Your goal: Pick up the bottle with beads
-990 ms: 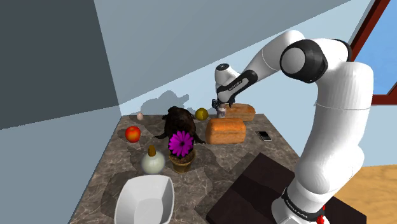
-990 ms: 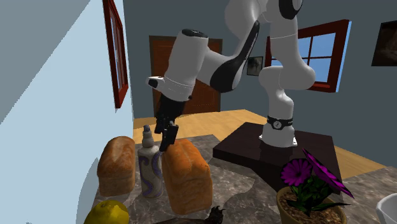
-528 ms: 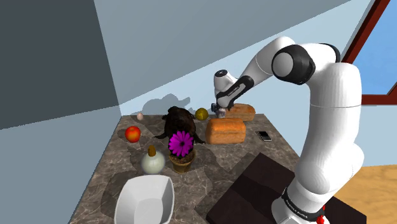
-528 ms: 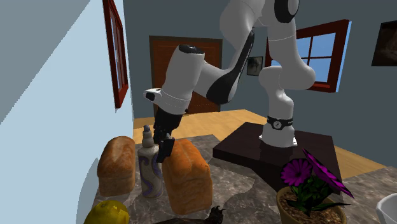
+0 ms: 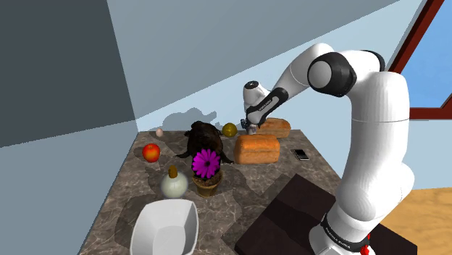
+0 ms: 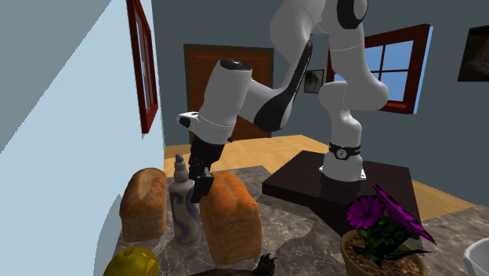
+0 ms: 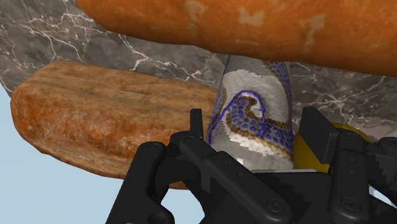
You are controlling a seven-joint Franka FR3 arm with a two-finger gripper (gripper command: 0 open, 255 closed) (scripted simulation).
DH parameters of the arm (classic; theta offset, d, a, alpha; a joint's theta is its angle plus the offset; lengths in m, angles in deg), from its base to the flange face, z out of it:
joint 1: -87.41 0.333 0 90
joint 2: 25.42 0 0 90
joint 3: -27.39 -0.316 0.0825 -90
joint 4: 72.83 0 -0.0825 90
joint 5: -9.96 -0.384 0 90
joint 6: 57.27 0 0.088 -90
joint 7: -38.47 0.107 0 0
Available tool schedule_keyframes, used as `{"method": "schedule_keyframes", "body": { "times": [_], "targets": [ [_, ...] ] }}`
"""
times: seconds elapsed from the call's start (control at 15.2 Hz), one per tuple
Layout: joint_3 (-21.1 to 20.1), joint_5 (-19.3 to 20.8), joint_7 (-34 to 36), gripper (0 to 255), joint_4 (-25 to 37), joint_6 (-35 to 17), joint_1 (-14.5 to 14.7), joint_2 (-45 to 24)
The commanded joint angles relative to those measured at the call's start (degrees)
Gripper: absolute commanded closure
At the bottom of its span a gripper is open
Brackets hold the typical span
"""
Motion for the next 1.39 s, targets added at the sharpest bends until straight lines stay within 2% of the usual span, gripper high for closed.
{"method": "schedule_keyframes", "body": {
  "times": [0.0, 0.2, 1.32],
  "targets": [
    [0.0, 0.0, 0.0, 255, -0.1, 0.0, 0.0, -0.2],
    [0.0, 0.0, 0.0, 255, -0.2, 0.1, 0.0, 0.0],
    [-1.7, -4.1, -5.5, 255, 1.0, 8.6, -0.7, 7.9]
  ]
}}
